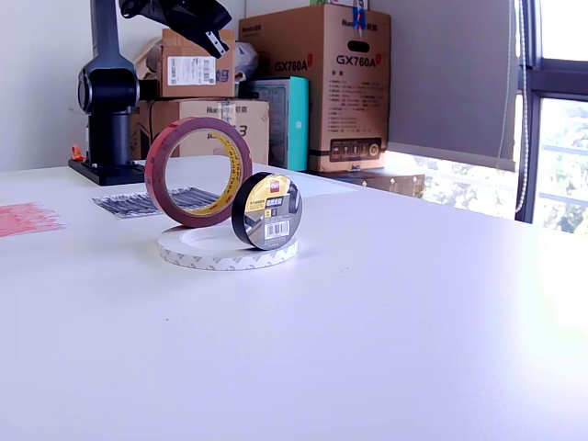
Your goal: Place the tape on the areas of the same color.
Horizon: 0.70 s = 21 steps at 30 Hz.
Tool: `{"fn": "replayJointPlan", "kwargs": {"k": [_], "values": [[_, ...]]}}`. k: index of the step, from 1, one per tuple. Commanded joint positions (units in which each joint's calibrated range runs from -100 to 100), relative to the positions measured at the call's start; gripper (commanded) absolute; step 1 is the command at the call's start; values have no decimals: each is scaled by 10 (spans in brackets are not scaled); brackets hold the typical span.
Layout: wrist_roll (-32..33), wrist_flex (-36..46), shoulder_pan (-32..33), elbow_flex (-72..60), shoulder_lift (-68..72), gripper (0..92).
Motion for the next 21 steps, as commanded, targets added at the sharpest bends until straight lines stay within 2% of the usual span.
{"fn": "replayJointPlan", "kwargs": {"k": [1,8,14,21], "values": [[-4,-4,3,-39,39,2],[0,-4,9,-121,115,2],[-4,-5,16,-136,145,2],[-1,-68,19,-138,199,2]]}}
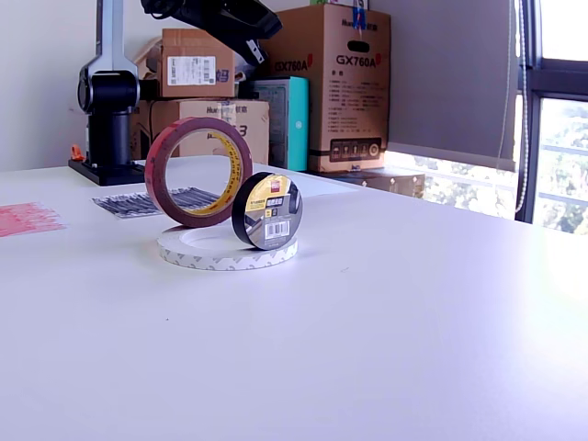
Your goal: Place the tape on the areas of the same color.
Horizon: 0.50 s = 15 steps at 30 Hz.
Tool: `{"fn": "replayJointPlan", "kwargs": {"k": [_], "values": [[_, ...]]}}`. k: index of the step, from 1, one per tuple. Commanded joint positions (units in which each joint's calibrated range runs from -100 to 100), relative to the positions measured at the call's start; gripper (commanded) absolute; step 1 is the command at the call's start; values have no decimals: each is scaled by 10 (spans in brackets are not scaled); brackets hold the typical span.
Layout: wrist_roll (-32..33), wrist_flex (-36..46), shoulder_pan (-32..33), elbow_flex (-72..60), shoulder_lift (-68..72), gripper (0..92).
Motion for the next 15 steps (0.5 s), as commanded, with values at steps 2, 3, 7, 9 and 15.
{"fn": "replayJointPlan", "kwargs": {"k": [2,3,7,9,15], "values": [[3,-34,2,-4,22,2],[3,-34,2,-4,24,2],[-2,-34,2,2,26,2],[-3,-34,1,4,25,2],[-59,-34,1,14,27,2]]}}
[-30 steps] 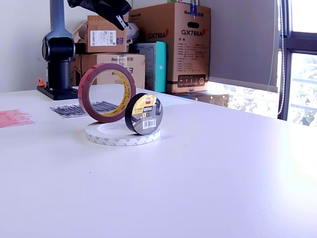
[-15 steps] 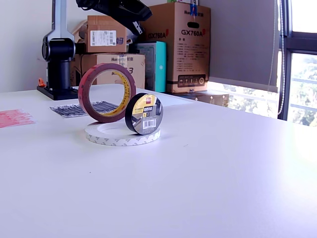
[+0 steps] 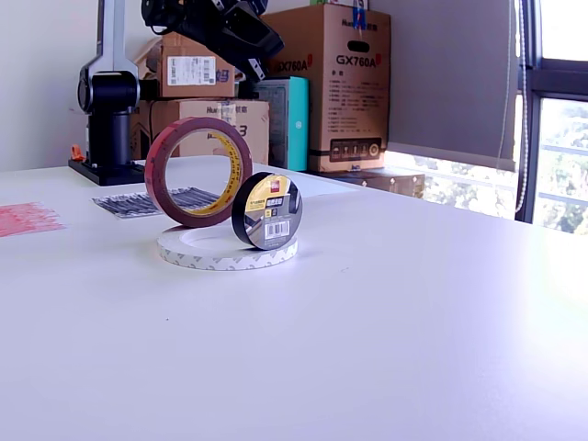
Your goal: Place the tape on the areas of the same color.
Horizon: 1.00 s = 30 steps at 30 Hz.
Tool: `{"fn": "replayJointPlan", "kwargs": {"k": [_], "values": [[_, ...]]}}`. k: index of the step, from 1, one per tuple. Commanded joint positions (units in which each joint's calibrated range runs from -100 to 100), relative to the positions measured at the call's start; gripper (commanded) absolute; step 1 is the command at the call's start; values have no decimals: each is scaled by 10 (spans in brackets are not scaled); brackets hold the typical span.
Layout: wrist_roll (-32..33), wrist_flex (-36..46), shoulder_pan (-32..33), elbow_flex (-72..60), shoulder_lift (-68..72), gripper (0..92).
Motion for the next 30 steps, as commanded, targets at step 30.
{"fn": "replayJointPlan", "kwargs": {"k": [30], "values": [[-124,-2,-21,47,-6,2]]}}
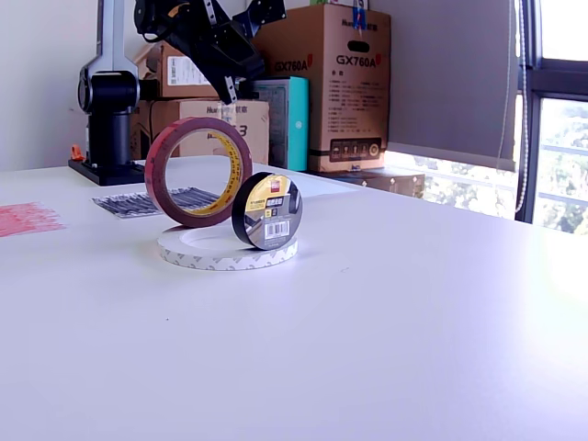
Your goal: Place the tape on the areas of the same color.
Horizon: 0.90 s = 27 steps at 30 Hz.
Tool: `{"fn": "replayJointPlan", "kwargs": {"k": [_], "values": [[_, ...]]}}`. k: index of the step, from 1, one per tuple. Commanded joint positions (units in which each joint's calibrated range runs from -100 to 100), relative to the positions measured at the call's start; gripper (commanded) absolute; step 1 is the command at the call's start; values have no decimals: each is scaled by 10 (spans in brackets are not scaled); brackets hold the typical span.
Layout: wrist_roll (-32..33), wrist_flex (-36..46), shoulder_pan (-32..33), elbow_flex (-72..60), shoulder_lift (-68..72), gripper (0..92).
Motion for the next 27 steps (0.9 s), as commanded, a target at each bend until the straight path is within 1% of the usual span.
{"fn": "replayJointPlan", "kwargs": {"k": [1,3,15,24,25,27], "values": [[5,1,-7,1,9,2],[14,2,-8,1,11,2],[178,2,-8,-11,3,2],[298,6,-13,-64,3,2],[307,11,-13,-70,3,2],[317,61,-14,-93,1,2]]}}
